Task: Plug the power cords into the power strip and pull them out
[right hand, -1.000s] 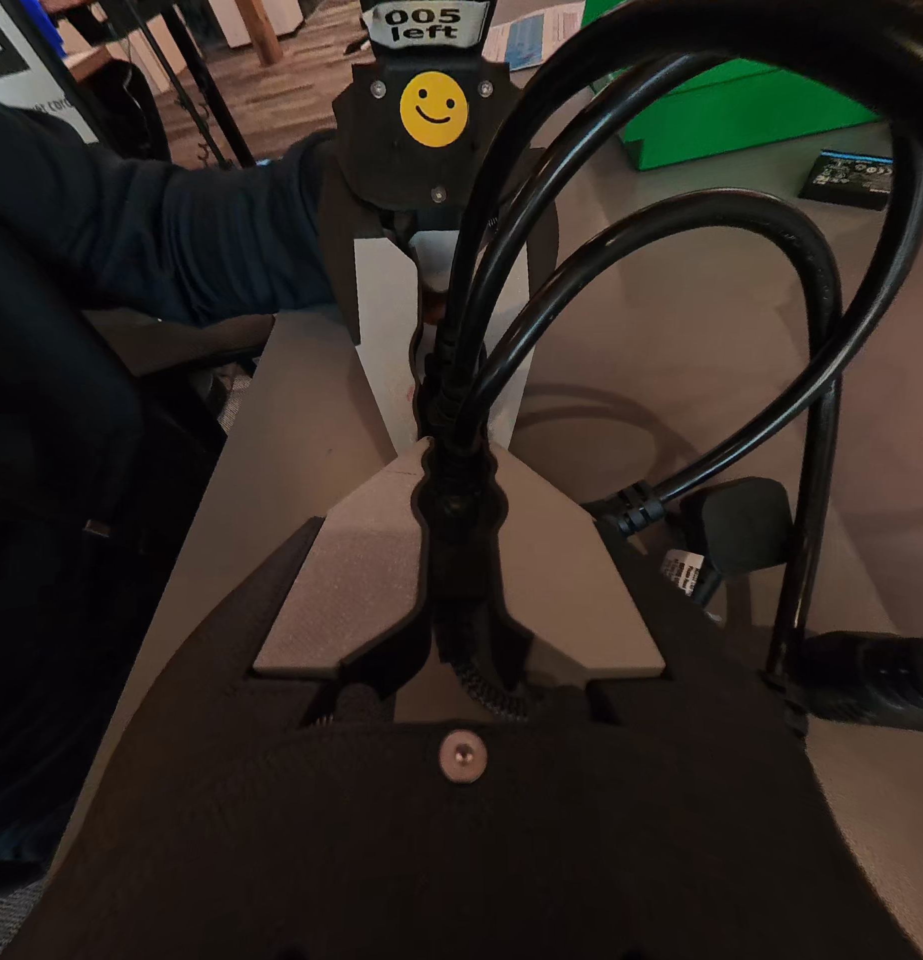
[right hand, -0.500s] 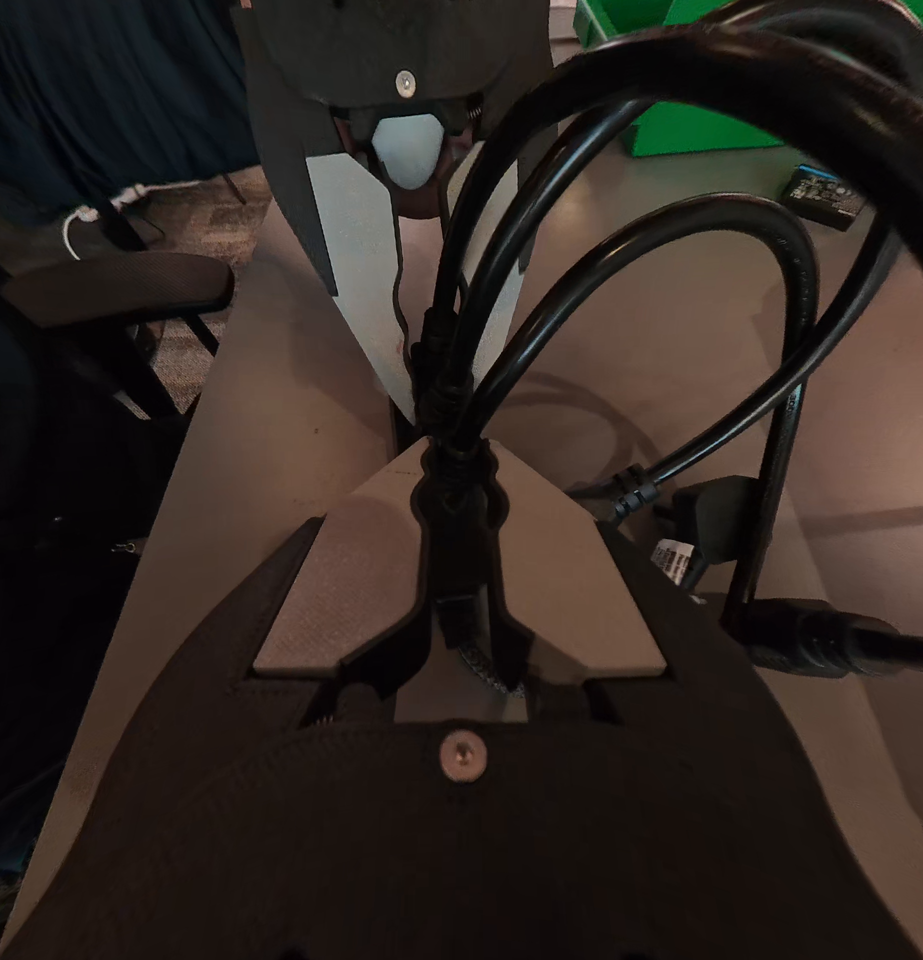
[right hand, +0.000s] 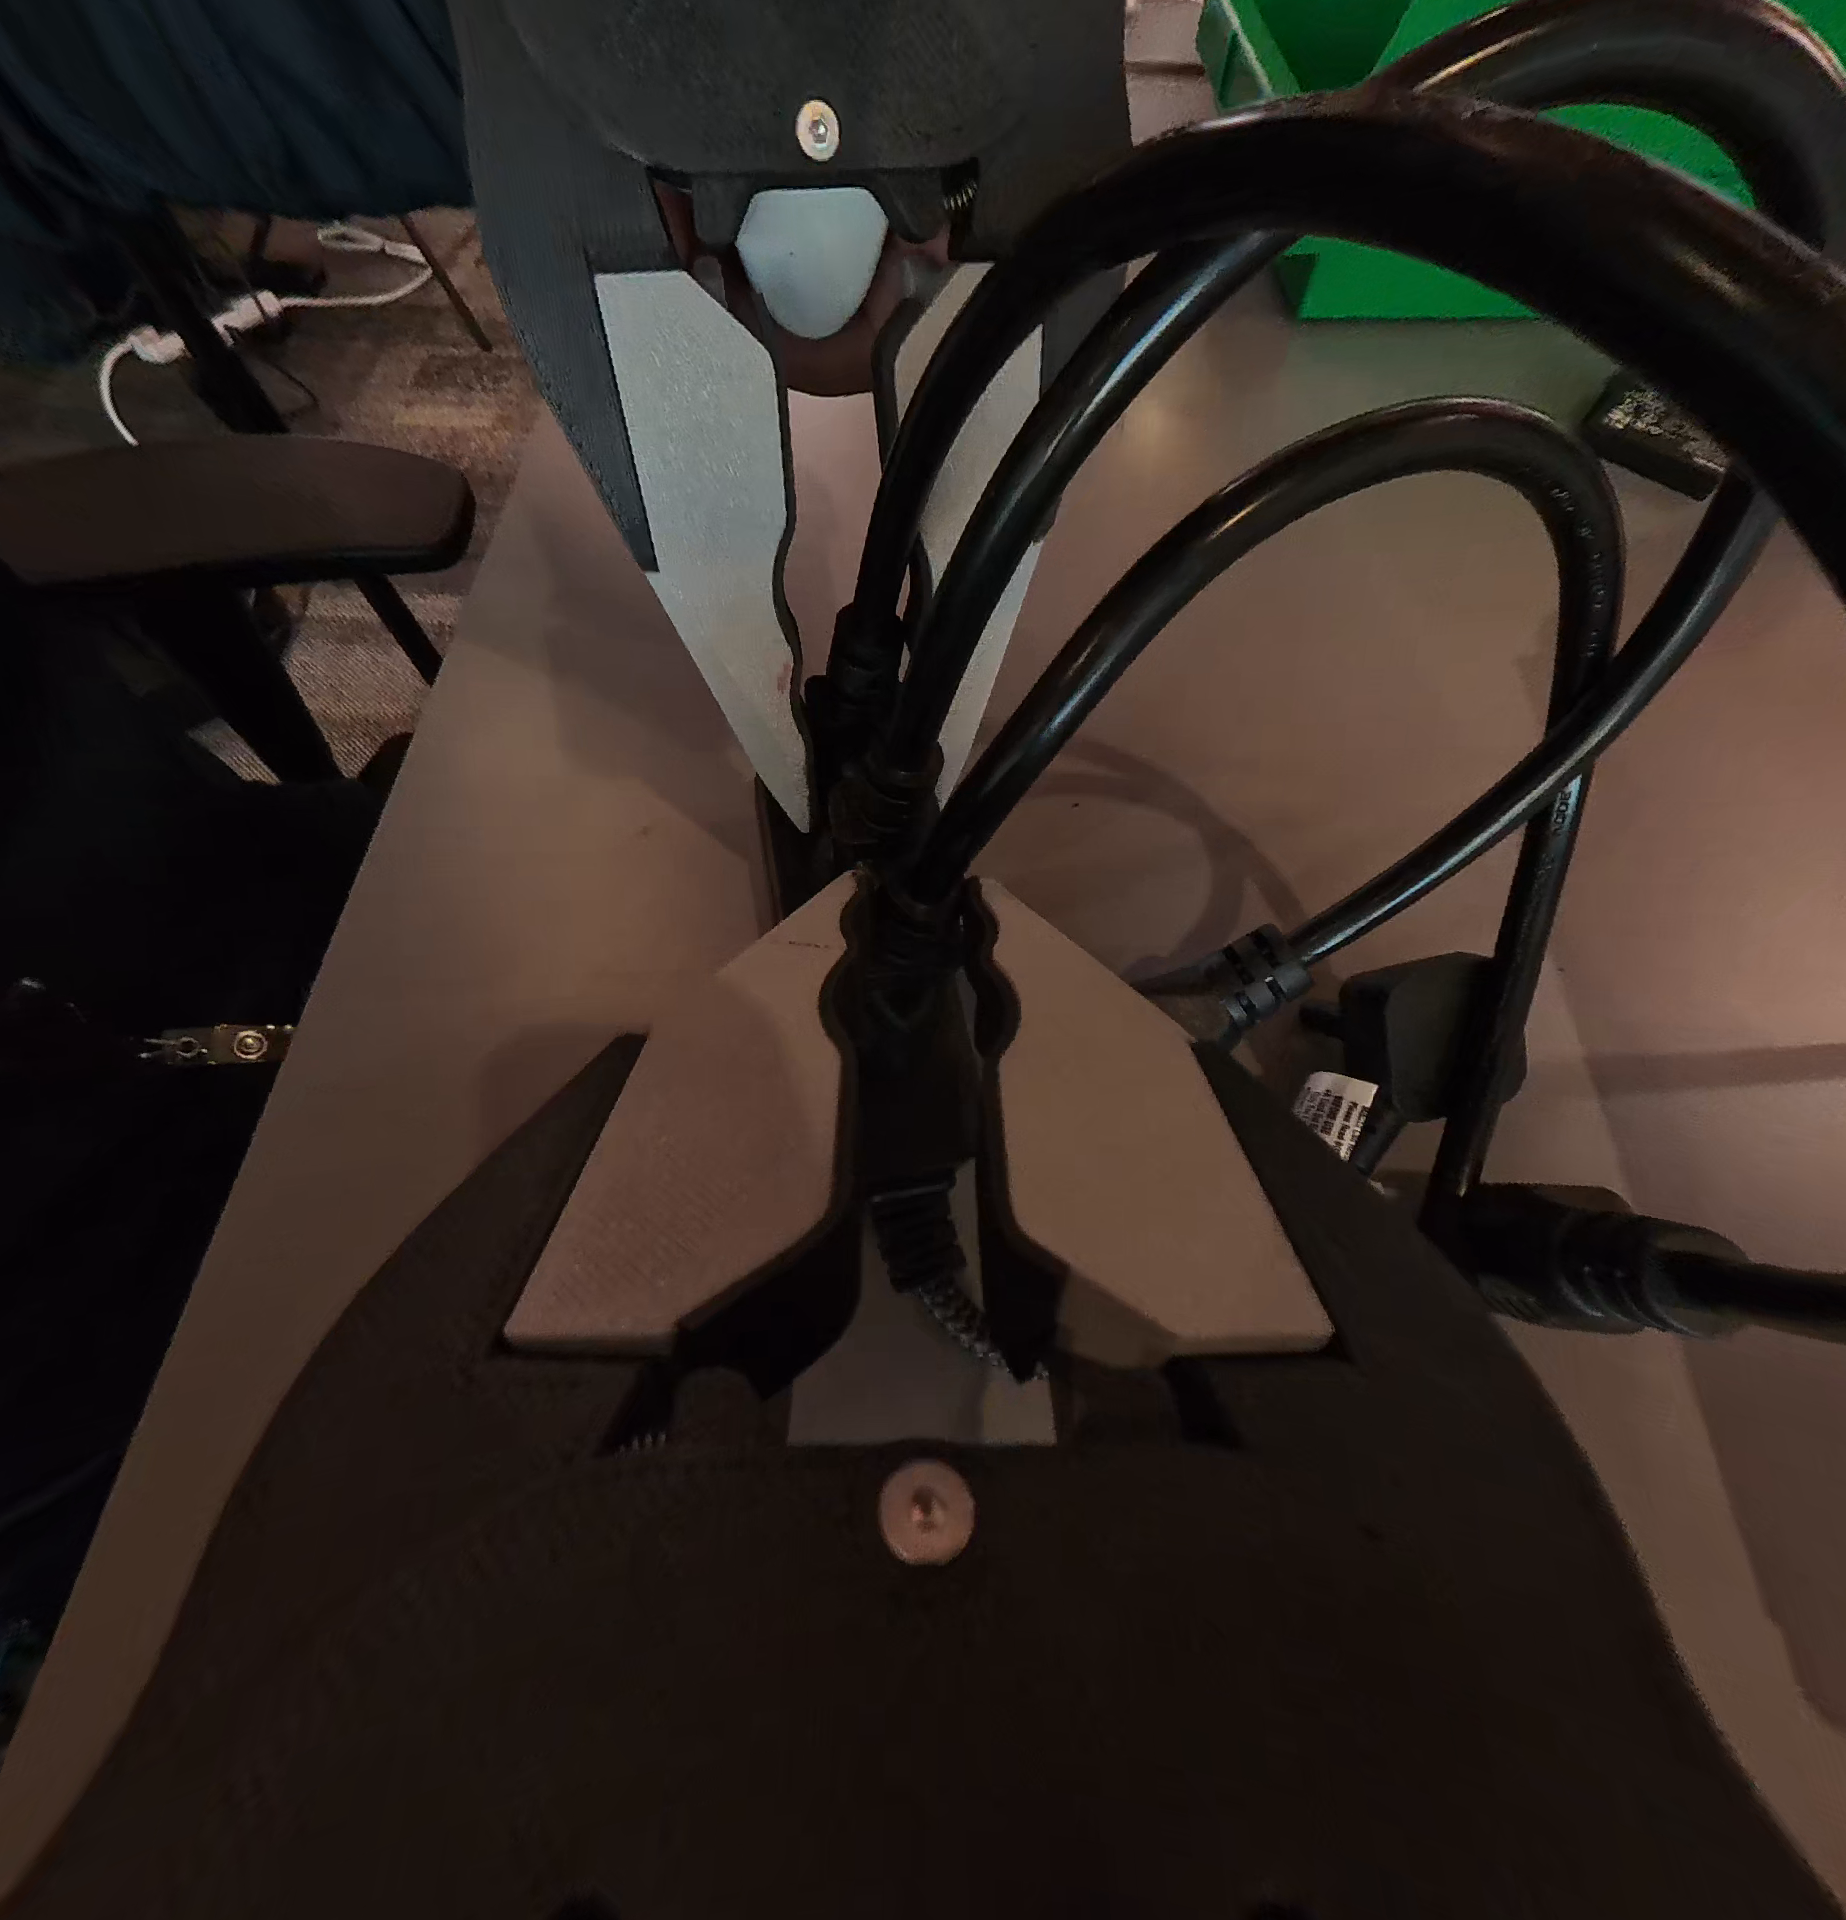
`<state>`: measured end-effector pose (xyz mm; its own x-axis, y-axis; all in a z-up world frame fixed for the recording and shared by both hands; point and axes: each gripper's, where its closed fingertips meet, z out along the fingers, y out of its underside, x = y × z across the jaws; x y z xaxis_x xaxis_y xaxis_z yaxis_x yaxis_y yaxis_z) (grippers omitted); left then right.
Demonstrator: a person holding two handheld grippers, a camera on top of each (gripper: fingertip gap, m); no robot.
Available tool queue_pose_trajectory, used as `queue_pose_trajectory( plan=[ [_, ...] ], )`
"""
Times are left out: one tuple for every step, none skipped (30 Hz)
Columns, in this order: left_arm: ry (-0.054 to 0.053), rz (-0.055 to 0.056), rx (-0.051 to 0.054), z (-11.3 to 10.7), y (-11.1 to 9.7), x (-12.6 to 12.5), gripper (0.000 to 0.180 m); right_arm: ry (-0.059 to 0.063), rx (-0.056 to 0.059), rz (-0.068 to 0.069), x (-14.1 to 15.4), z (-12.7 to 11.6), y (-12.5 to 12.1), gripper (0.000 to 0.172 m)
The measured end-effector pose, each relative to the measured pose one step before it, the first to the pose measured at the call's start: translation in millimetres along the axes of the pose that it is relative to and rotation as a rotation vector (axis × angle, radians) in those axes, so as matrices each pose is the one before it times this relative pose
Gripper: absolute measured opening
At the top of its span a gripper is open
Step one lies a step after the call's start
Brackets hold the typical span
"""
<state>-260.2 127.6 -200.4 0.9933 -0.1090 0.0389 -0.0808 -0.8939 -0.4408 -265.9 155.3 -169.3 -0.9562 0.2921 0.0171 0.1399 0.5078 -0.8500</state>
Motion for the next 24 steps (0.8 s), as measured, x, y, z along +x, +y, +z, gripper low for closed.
queue_pose_trajectory(
  plan=[
    [0.0047, 0.0, -0.0042, 1.93, 0.17, 1.05, 0.023, 0.0022, -0.0065, -0.0069, -0.43, 0.07, 0.67, 0.015],
    [0.0094, 0.0027, 0.0006, 0.68, -0.88, 1.91, 0.023, -0.0032, -0.0028, -0.0043, -0.84, 0.02, 0.35, 0.015],
    [0.0054, 0.0038, -0.0107, 0.4, 0.37, 1.39, 0.023, -0.009, 0.0017, 0.001, -1.29, 0.11, 0.12, 0.015],
    [0.0043, 0.0071, -0.0122, 0.18, 0.35, 1.37, 0.023, -0.0138, 0.005, 0.0075, -1.5, 0.23, -0.03, 0.014],
    [0.0026, 0.0072, -0.0076, 0.14, -0.02, 1.08, 0.022, -0.0165, 0.0065, 0.0129, -1.37, 0.59, -0.08, 0.014],
    [0.0028, 0.0004, -0.0027, 0.18, -0.16, 0.57, 0.022, -0.0147, 0.005, 0.0133, -0.94, 0.51, 0.07, 0.014],
    [0.0104, -0.0041, 0.006, -0.28, -0.9, 0.9, 0.022, -0.0083, 0.0019, 0.0068, -0.3, 0.14, 0.25, 0.014],
    [0.0188, -0.0144, 0.0263, -1.39, -3.52, 1.1, 0.022, -0.0016, -0.0005, -0.0017, -0.17, -0.09, 0.22, 0.014],
    [0.0301, -0.0204, 0.0424, -2.62, -5.82, 2.05, 0.019, 0.0013, -0.0026, -0.006, -0.26, -0.2, 0.18, 0.014],
    [0.0189, -0.0201, 0.0156, -1.32, -1.86, 0.2, 0.016, 0.0021, -0.0042, -0.0061, -0.38, -0.18, 0.32, 0.014],
    [0.0004, -0.002, -0.0018, 0.76, 0.63, -0.78, 0.014, 0.0042, -0.0038, -0.0051, -0.11, 0.03, 0.15, 0.014],
    [-0.0103, 0.0079, -0.0045, 0.51, 0.27, -0.34, 0.013, 0.0051, -0.0028, -0.0035, 0.23, 0.07, 0.01, 0.014],
    [-0.0149, 0.0118, -0.0113, 0.23, 0.47, -0.1, 0.013, 0.001, -0.0024, -0.0013, -0.19, 0.13, 0.04, 0.015],
    [-0.0114, 0.009, -0.0127, 0.6, 0.39, 0.9, 0.013, -0.0068, -0.0024, 0.0002, -1.21, -0.05, 0.26, 0.014],
    [-0.0117, 0.0111, -0.0156, 0.53, 0.68, 1.07, 0.013, -0.0112, -0.0029, 0.0, -1.76, 0.2, 0.38, 0.014],
    [-0.0071, 0.006, -0.0197, 0.65, 1.04, 1.6, 0.013, -0.0118, -0.0032, 0.0, -1.9, 0.53, 0.44, 0.014],
    [-0.0027, 0.0016, -0.0193, 0.36, 0.84, 1.54, 0.013, -0.0105, -0.0043, 0.0016, -1.71, 0.88, 0.43, 0.014],
    [-0.004, -0.0014, -0.013, 0.24, 0.41, 0.57, 0.012, -0.0058, -0.005, 0.0026, -1.08, 1.21, 0.52, 0.014],
    [-0.0011, -0.0042, -0.0076, 0.14, 0.03, 0.16, 0.013, 0.0004, -0.004, 0.0009, -0.15, 1.05, 0.42, 0.014],
    [0.0046, -0.0085, -0.0047, 0.42, -0.07, 0.07, 0.013, 0.0036, -0.0031, -0.0016, 0.16, 0.45, 0.14, 0.014],
    [0.0074, -0.013, -0.0068, 1.5, 0.3, 0.53, 0.014, 0.0037, -0.0031, -0.0027, 0.11, 0.0, 0.07, 0.014],
    [0.01, -0.0113, -0.0138, 2.39, 1.19, 1.49, 0.014, 0.0004, -0.0031, -0.0026, -0.24, -0.02, 0.2, 0.014],
    [0.0031, -0.0067, -0.0167, 1.65, 1.0, 1.33, 0.015, -0.0048, -0.0033, -0.0027, -1.1, 0.23, 0.3, 0.014],
    [-0.0076, 0.0075, -0.0214, 0.57, 0.7, 0.7, 0.015, -0.0062, -0.0031, -0.0024, -1.19, 0.23, 0.39, 0.014]
  ],
)
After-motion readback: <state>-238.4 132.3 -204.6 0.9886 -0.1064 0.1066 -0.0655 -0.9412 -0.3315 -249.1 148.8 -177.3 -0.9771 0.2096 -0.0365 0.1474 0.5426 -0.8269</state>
